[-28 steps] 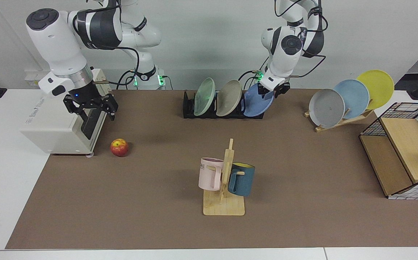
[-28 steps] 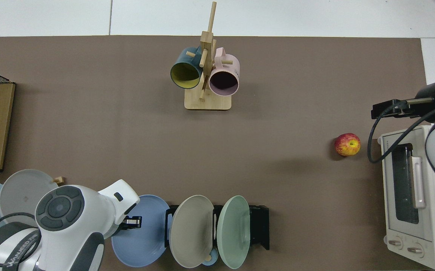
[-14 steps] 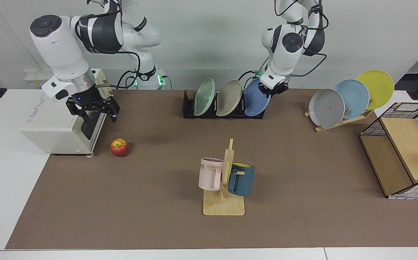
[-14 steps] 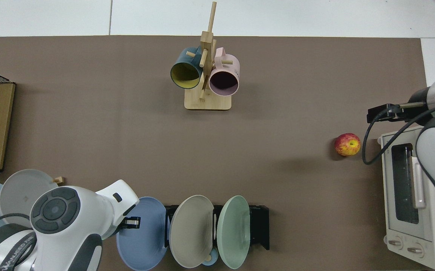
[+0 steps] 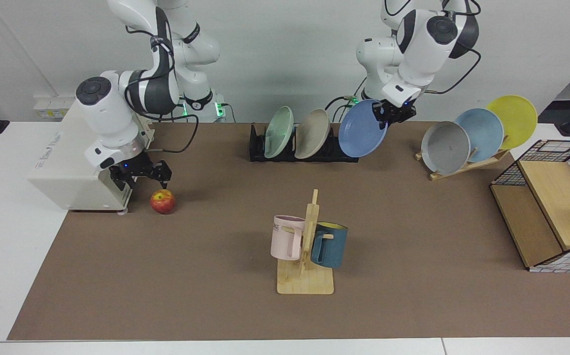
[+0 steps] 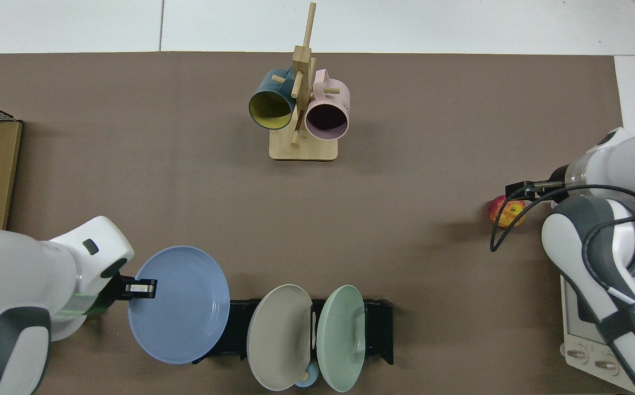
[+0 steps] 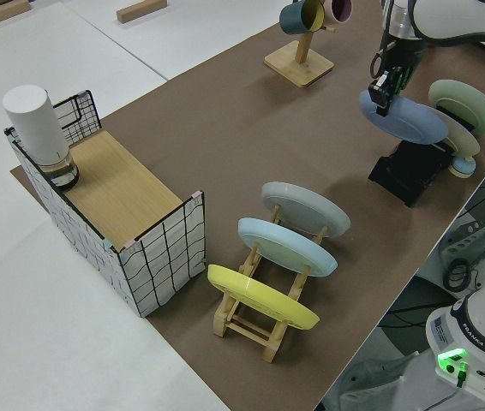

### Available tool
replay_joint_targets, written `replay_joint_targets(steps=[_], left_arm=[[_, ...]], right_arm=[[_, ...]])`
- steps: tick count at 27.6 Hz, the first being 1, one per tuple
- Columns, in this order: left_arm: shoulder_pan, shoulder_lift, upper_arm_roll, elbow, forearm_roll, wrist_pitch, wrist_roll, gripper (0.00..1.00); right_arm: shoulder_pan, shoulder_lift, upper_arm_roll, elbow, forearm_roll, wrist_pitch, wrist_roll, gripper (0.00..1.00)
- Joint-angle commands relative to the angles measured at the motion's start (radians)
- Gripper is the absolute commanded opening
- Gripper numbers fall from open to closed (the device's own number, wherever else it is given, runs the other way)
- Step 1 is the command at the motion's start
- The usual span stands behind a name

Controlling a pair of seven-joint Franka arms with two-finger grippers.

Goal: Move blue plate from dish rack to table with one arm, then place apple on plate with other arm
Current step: 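Lift the blue plate out of the rack while the right gripper grasps the apple, then lower the blue plate onto the table with the left gripper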

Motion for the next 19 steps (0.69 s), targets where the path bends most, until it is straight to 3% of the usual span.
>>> replay_joint_targets(steps=[1, 9, 16, 17, 19], left_arm=[[-0.002, 0.089, 0.057, 0.069, -0.019, 0.064, 0.048, 0.00], [-0.002, 0.202, 0.095, 0.039, -0.328, 0.319, 0.141, 0.00], [-0.003, 0.328, 0.083, 0.008, -0.530, 0.411, 0.440, 0.00], [-0.008, 0.355, 0.076, 0.003, -0.567, 0.449, 0.450, 0.00], [-0.008, 0.394, 0.033, 0.002, -0.596, 0.538, 0.460, 0.00]], right_arm=[[-0.012, 0.020, 0.011, -0.069, -0.015, 0.097, -0.005, 1.00], [-0.006, 0.083, 0.011, -0.084, -0.015, 0.139, -0.005, 1.00], [-0.013, 0.146, 0.011, -0.089, -0.015, 0.186, -0.015, 1.00], [-0.014, 0.152, 0.011, -0.089, -0.015, 0.186, -0.015, 0.98], [-0.014, 0.158, 0.011, -0.092, -0.015, 0.186, -0.017, 0.83]])
